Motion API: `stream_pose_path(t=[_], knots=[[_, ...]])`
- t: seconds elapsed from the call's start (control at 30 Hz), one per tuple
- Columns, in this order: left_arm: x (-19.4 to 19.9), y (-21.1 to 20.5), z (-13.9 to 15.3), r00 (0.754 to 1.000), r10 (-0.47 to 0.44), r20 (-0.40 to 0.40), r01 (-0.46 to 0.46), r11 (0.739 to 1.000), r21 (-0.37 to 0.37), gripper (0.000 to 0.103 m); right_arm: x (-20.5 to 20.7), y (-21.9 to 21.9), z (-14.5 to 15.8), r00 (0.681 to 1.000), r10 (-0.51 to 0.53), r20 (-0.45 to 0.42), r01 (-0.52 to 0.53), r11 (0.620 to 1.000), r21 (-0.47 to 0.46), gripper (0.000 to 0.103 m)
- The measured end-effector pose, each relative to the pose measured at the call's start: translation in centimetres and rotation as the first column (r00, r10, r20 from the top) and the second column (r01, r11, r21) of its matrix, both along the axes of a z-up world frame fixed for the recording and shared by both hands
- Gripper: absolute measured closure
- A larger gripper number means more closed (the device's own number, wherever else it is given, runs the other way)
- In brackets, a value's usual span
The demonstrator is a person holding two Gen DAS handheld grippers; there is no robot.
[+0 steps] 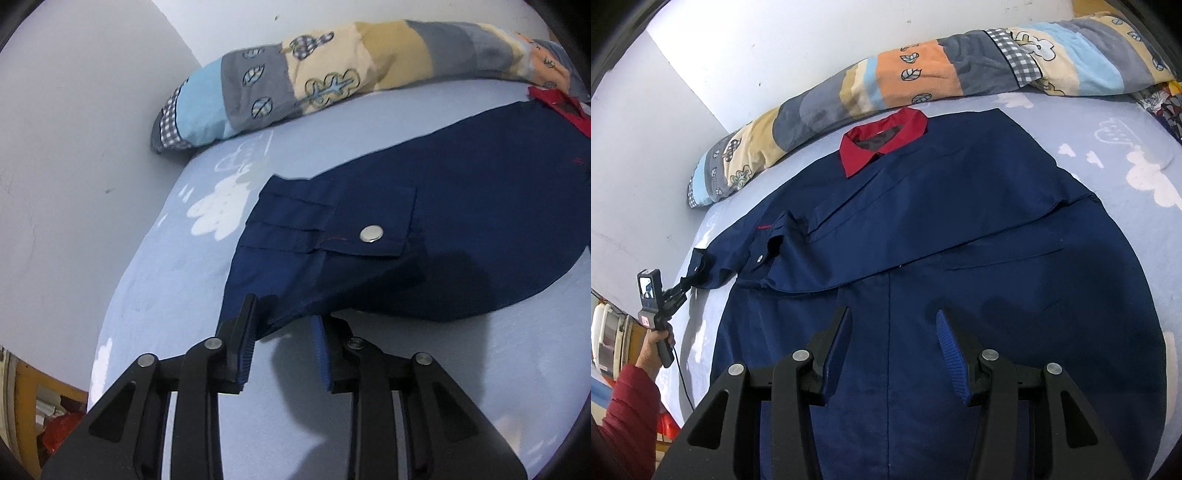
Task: Fold large clothes
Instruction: 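Move the open left tool to the other sleeve's buttoned cuff, then close the left tool on the buttoned sleeve cuff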
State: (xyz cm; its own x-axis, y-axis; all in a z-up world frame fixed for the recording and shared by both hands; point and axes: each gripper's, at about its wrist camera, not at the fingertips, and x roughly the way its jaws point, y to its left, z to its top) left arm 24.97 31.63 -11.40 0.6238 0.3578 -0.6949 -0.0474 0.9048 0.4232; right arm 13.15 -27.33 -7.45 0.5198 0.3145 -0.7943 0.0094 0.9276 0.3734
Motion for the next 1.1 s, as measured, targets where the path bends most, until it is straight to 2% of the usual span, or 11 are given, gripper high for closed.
stream_pose_path(t=[0.17, 0.3, 0.43, 0.63, 0.93, 1.1], knots=[[0.0, 0.0, 0.2, 0.999, -0.029, -0.023, 0.028, 0.999, -0.028, 0.069, 0.1, -0.3, -0.2, 1.0, -0.009, -0.009, 0.009, 1.0, 0.004, 0.053], [-0.5, -0.9, 0.4, 0.996, -0.081, -0.037, 0.081, 0.997, 0.0, 0.055, 0.1, -0.4, -0.3, 1.0, -0.009, -0.012, 0.009, 1.0, 0.007, 0.053], [0.2, -0.8, 0.0, 0.996, -0.069, -0.055, 0.068, 0.998, -0.01, 0.054, 0.2, -0.3, -0.3, 1.0, -0.005, -0.011, 0.005, 1.0, 0.006, 0.053], [0.2, -1.6, 0.0, 0.994, -0.092, -0.066, 0.093, 0.996, 0.014, 0.054, 0.3, -0.4, -0.5, 1.0, -0.008, -0.019, 0.008, 1.0, 0.009, 0.053], [0.5, -1.1, 1.5, 0.997, -0.074, -0.014, 0.072, 0.994, -0.079, 0.05, 0.3, -0.5, -0.6, 1.0, -0.003, -0.025, 0.003, 1.0, 0.013, 0.053], [1.4, -1.8, 0.6, 0.995, -0.093, -0.047, 0.09, 0.995, -0.051, 0.047, 0.3, -0.6, -0.7, 1.0, -0.002, -0.03, 0.003, 1.0, 0.018, 0.053]])
